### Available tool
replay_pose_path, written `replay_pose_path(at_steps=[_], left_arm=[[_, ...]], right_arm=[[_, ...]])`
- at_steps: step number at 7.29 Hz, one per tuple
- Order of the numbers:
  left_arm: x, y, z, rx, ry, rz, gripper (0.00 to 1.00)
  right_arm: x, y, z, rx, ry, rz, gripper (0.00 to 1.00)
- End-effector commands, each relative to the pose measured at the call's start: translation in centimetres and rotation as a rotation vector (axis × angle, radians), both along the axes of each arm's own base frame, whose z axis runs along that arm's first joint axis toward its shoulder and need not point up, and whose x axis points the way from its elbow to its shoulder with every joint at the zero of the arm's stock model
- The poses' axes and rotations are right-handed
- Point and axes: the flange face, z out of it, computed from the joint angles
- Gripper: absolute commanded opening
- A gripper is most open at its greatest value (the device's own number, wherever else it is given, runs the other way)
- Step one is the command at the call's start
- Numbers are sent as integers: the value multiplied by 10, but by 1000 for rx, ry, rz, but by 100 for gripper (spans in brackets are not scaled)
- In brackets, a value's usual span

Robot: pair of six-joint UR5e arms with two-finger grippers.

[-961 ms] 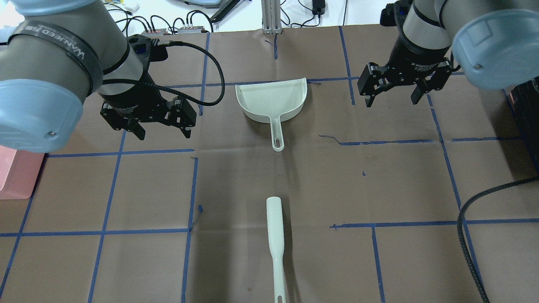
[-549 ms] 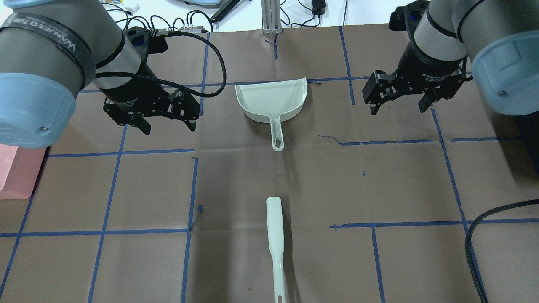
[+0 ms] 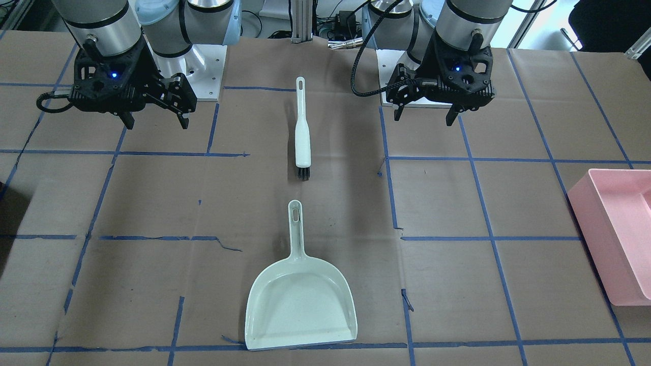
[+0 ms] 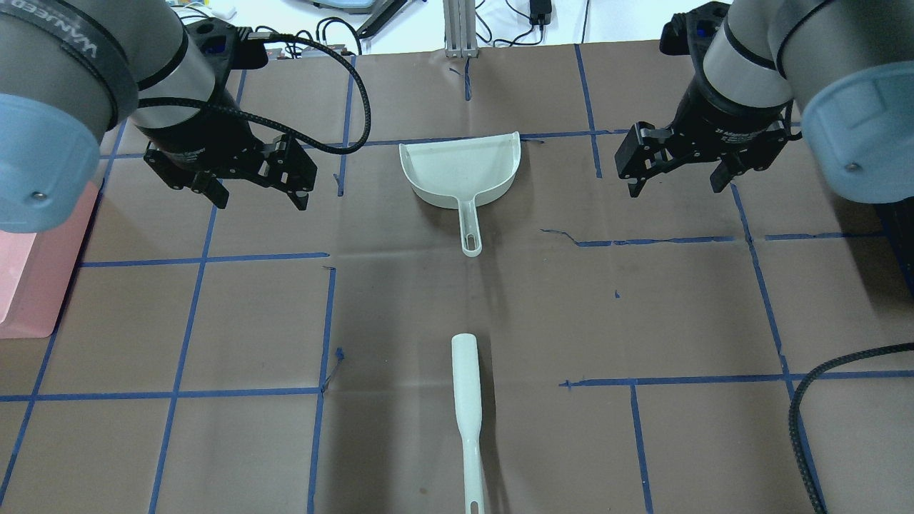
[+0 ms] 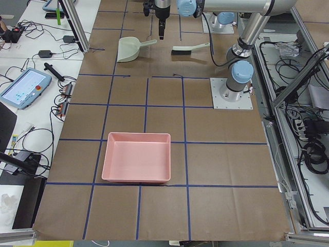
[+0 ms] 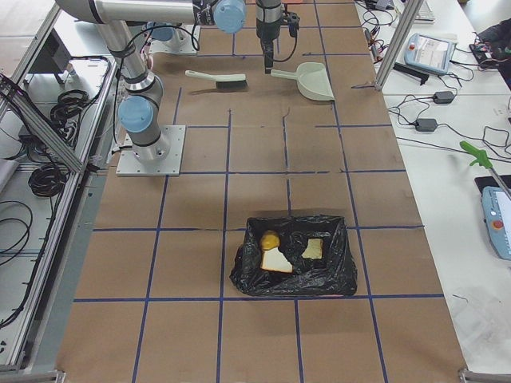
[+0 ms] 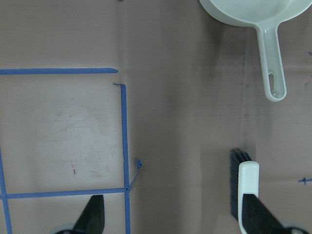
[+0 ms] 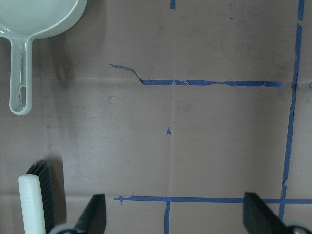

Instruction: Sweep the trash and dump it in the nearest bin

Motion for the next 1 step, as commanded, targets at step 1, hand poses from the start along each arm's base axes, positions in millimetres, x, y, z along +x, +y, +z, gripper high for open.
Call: replay_pose_path(at_steps=[1], left_arm=[[-4, -1, 24, 29, 4, 23, 99]], right_arm=[[0, 0, 0, 0, 0, 0, 100]])
